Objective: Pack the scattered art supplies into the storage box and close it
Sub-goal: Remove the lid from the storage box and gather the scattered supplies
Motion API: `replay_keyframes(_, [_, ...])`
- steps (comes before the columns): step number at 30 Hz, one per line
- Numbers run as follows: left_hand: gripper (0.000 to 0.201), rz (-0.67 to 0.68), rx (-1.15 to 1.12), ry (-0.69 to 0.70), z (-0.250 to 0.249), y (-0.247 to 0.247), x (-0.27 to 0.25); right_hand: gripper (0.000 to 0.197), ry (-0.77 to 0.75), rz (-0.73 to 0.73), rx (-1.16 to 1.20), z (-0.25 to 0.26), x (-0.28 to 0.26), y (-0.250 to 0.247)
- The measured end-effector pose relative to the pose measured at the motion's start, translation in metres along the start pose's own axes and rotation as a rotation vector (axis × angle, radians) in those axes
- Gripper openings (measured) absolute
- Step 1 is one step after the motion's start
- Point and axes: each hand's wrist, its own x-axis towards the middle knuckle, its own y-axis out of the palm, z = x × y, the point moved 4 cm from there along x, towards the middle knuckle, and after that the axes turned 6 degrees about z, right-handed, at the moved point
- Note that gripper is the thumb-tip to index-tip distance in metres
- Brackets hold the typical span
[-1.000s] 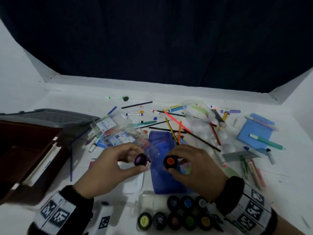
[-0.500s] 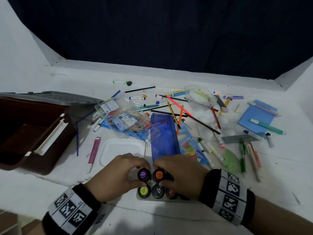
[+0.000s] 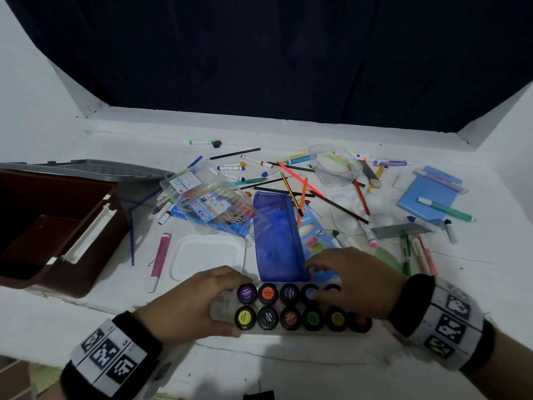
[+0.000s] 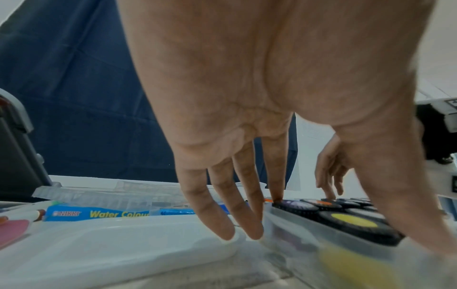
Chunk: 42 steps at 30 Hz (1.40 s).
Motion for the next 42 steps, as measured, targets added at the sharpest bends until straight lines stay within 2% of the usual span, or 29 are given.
replay_keyframes(4, [0.087,0.01,0.012,-0.013,0.003,0.011,-0.001,0.076,0.107,0.116,0.025,-0.031,-0.028,0.012])
replay_keyframes(8, [0.089,-0.036,0.065,-0.036,0.004,0.021,0.001,0.097,0.112,0.148,-0.05,-0.039,-0.04,0.032])
replay_keyframes(12, [0.09,-0.065,0.119,-0.075,0.006,0.029,0.004,0.085,0.105,0.088,-0.119,-0.035,-0.035,0.04])
replay_keyframes(18, [0.077,-0.113,0.117,-0.087,0.002,0.013,0.015,0.076,0.151,0.055,-0.147,-0.033,-0.035,0.037])
replay_keyframes(23, [0.08,-0.138,0.144,-0.129,0.006,0.008,0.021,0.079,0.188,0.041,-0.188,-0.03,-0.031,0.037])
replay_keyframes(35, [0.081,-0.337,0.09,-0.039,-0.018,0.005,-0.016,0.084,0.152,-0.104,-0.152,-0.016,-0.055,0.026])
replay_keyframes(42, [0.08,-0.289,0.076,-0.055,-0.03,0.019,-0.04,0.085,0.061,-0.076,-0.111,-0.012,-0.067,0.038])
